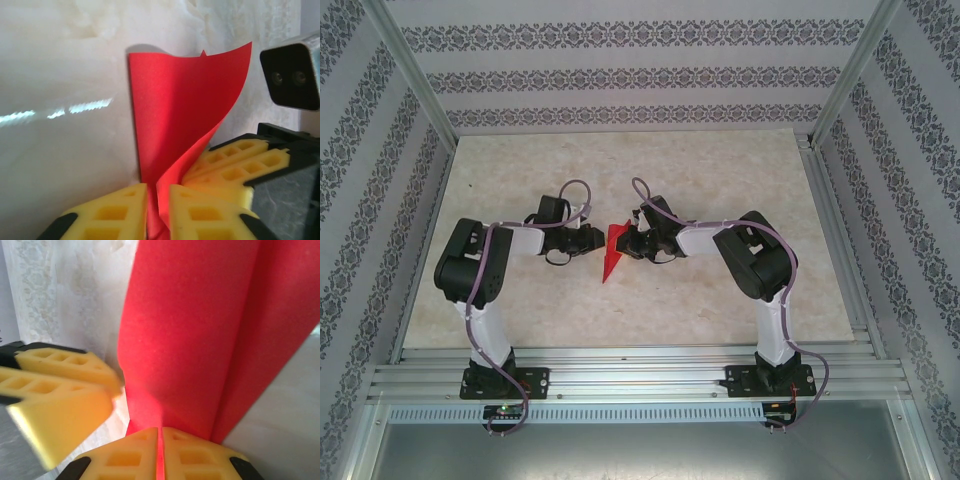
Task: Fold a paper plane with a square sheet of paper (fold left side to right side)
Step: Fold the wing for the fifth time at the center of the table.
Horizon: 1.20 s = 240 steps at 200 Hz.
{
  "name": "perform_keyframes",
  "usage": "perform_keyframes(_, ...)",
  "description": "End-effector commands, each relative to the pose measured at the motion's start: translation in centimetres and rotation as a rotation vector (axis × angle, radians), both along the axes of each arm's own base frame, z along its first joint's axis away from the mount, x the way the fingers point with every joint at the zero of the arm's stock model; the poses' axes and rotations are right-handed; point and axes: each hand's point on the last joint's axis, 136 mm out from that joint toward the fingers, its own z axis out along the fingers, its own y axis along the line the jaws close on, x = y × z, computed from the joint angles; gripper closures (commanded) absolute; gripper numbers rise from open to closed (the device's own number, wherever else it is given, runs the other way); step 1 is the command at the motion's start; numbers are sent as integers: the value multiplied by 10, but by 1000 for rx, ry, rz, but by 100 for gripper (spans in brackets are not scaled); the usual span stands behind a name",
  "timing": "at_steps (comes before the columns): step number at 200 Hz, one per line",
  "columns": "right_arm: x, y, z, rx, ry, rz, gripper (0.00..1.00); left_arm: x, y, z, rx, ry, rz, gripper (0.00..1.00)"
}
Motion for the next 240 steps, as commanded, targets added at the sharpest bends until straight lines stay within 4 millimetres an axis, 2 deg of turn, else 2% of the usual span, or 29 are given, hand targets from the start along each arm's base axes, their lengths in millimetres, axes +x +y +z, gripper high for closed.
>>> perform_keyframes(1,-10,-11,-28,-82,54,6,89,1,19,29,45,-67,40,70)
perform_keyframes(16,-10,-12,-30,-90,58,4,89,-5,24,43,51,-86,47,68)
perform_keyframes(41,-10,-13,-30,-95,57,-1,88,-32,19,53,17,-79,27,70)
perform_keyframes(69,-8,-12,-28,-87,54,-4,88,-69,-10,56,-57,-55,-40,70)
perform_keyframes(104,-9,-12,-28,-87,55,-2,88,-92,-42,60,-95,-43,-95,72)
perform_keyframes(133,-9,-11,-27,-83,55,1,88,-94,-54,52,-63,-23,-115,72)
perform_keyframes(197,-8,-11,-25,-81,53,1,88,-91,-39,10,93,34,-91,72)
perform_keyframes(240,-8,-11,-26,-79,53,3,88,-92,-33,0,133,42,-73,71)
